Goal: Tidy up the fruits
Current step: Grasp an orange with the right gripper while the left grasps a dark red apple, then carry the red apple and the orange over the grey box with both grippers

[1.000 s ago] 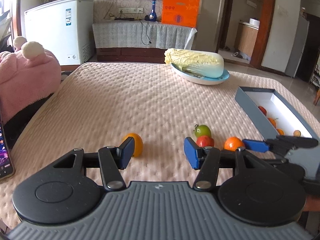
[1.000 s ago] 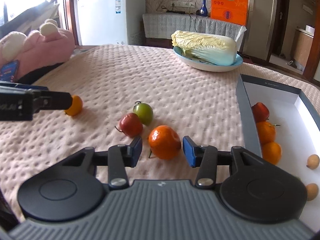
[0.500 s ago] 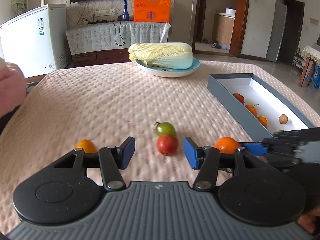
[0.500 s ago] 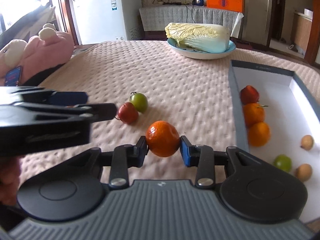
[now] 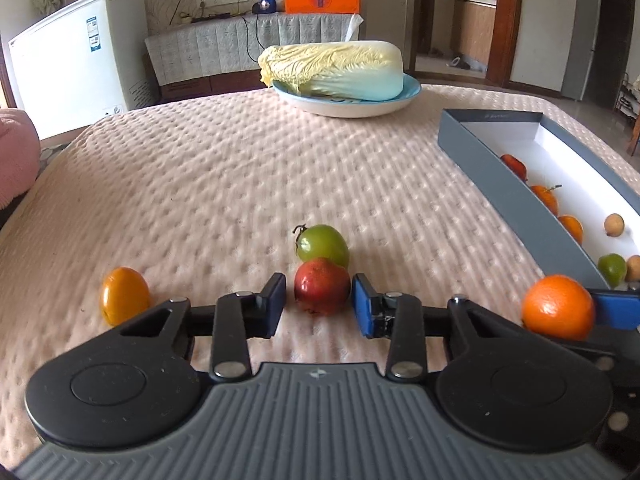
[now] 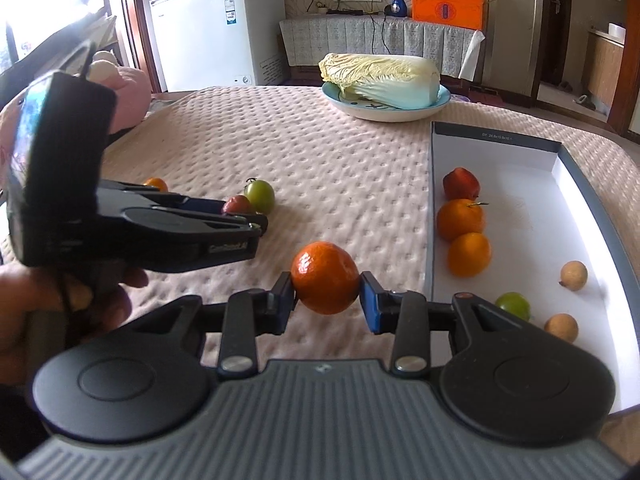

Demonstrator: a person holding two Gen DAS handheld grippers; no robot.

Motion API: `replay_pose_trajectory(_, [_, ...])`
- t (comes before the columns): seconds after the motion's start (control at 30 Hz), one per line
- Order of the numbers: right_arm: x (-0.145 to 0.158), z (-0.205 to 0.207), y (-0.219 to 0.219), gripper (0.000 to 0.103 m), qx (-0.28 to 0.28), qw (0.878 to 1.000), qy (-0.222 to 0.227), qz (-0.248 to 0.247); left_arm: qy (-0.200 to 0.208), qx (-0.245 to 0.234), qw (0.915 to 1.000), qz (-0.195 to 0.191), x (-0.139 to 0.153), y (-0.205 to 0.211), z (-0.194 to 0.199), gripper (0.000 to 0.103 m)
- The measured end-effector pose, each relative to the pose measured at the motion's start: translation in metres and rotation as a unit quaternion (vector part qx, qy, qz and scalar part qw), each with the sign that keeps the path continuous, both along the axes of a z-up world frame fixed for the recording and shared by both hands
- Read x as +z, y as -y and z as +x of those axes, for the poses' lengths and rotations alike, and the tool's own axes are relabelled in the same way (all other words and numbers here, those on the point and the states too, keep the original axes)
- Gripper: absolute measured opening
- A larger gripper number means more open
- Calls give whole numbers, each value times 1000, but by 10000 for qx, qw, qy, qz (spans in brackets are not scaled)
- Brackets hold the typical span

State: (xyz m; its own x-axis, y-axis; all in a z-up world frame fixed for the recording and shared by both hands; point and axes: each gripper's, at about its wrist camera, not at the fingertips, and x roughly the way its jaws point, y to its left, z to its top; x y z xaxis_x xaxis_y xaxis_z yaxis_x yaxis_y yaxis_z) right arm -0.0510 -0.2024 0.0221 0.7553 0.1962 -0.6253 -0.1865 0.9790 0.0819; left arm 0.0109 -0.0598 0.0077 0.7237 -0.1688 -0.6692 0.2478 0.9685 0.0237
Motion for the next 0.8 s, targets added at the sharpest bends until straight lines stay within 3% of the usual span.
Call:
replay_pose_trajectory(0.1, [1,-2,3,39,-1,10000,13,8,6,13,10000,-38,0,2,1,34])
replay_pose_trajectory(0.4, [5,-5,0,39,82,9999,74,5,80,56,9999,30,12,-2,-9,34])
replay_pose_trajectory(0.8, [10,-12,-5,39,141,9998,142,-8,135,488,9987,-44,33,-23,-21,34])
